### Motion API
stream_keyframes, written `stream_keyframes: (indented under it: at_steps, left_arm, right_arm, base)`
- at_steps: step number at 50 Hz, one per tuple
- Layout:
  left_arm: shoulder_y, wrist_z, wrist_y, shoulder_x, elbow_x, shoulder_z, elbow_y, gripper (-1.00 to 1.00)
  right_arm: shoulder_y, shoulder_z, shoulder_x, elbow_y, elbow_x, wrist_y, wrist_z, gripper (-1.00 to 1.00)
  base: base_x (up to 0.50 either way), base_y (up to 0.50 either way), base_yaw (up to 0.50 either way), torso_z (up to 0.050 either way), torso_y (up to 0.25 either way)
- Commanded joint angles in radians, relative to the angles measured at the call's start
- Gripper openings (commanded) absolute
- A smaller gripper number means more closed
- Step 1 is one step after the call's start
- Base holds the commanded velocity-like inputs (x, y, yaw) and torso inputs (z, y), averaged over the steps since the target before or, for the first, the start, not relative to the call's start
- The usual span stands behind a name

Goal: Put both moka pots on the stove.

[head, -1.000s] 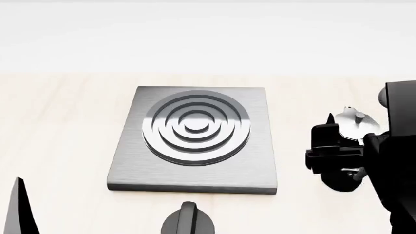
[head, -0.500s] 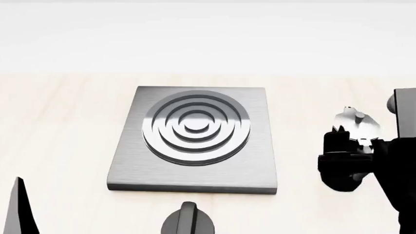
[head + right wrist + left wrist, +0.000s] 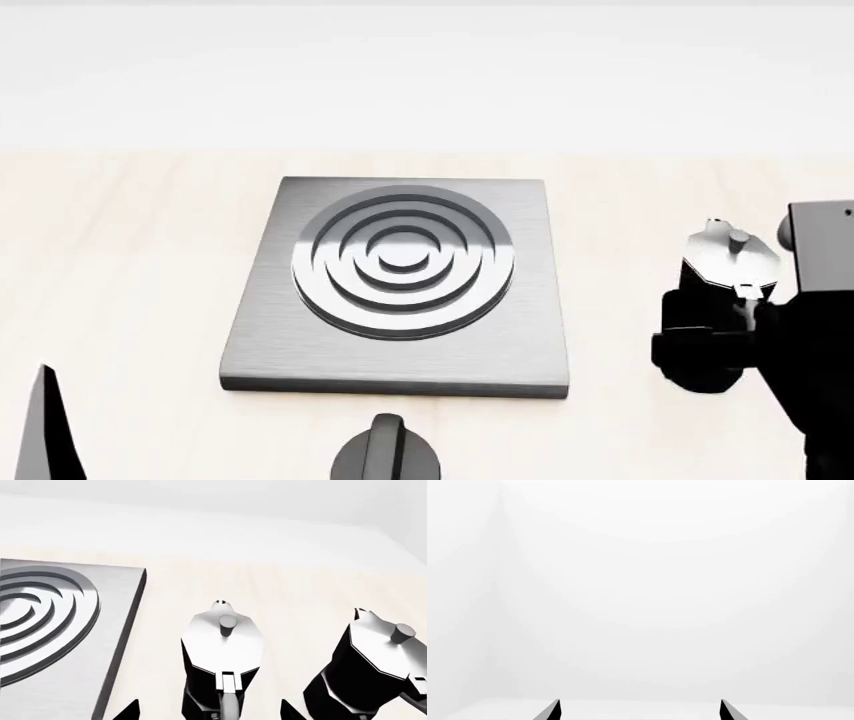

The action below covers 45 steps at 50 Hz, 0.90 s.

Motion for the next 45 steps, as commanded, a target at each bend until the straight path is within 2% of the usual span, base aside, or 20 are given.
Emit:
stream_keyframes:
  at_steps: [1, 33, 45]
  left_arm:
    - [-0.001, -0.004, 0.007, -0.003, 0.001, 0.007, -0.009, 1.00]
    - [-0.002, -0.016, 0.011, -0.014, 0.003, 0.025, -0.010, 1.00]
    - [-0.004, -0.022, 0.010, -0.018, 0.002, 0.030, -0.010, 1.00]
  right_arm:
    - [0.009, -0.029, -0.002, 0.095, -0.015, -0.062, -0.031, 1.00]
    - [0.060, -0.074, -0.033, 0.401, -0.068, -0.247, -0.080, 1.00]
    - [0.058, -0.077, -0.038, 0.423, -0.072, -0.264, -0.077, 1.00]
  base:
    - [0.00, 0.00, 0.00, 0.000, 0.000]
    - [0.00, 0.00, 0.00, 0.000, 0.000]
    - [0.00, 0.00, 0.00, 0.000, 0.000]
